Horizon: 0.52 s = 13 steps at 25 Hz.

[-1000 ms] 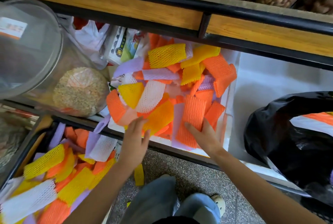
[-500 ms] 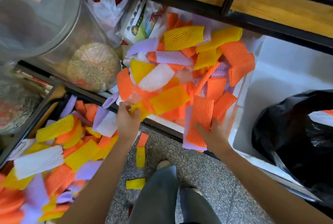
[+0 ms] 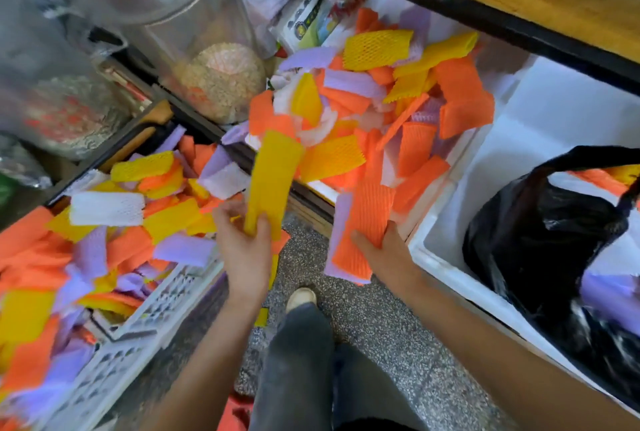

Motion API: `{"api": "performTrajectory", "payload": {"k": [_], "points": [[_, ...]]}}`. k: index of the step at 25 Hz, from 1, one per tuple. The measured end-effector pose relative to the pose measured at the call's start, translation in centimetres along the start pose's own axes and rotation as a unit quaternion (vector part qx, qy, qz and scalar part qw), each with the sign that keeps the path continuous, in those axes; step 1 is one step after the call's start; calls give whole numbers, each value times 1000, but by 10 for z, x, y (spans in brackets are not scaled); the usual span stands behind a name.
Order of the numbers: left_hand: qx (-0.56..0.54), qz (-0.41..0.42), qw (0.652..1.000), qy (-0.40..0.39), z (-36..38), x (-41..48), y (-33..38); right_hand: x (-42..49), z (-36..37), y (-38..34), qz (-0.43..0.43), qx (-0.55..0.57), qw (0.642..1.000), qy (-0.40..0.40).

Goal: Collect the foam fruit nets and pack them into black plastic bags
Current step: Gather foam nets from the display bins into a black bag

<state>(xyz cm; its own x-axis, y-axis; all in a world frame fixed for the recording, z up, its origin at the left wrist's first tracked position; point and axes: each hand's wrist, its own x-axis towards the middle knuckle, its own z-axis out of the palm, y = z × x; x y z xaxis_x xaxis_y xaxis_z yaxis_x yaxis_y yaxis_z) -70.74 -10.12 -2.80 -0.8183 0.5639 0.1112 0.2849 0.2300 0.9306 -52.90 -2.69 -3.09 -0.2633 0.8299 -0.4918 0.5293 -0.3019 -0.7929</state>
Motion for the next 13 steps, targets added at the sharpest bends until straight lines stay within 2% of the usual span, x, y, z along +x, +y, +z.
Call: {"api": "performTrajectory", "payload": {"k": [4,8,11,13], "points": [[60,35,991,-114,-13,-73,-26,-15,26,17,28,-31,996,-76],[77,34,968,-235,-26,-112,-55,-19,53,27,82,38,984,-154],[75,58,959,-268,-37,-118,-81,-17,74,35,41,32,975,-218],[84,58,949,-299,-43,-120,-102,-8,90,46,11,7,974,-227]]}}
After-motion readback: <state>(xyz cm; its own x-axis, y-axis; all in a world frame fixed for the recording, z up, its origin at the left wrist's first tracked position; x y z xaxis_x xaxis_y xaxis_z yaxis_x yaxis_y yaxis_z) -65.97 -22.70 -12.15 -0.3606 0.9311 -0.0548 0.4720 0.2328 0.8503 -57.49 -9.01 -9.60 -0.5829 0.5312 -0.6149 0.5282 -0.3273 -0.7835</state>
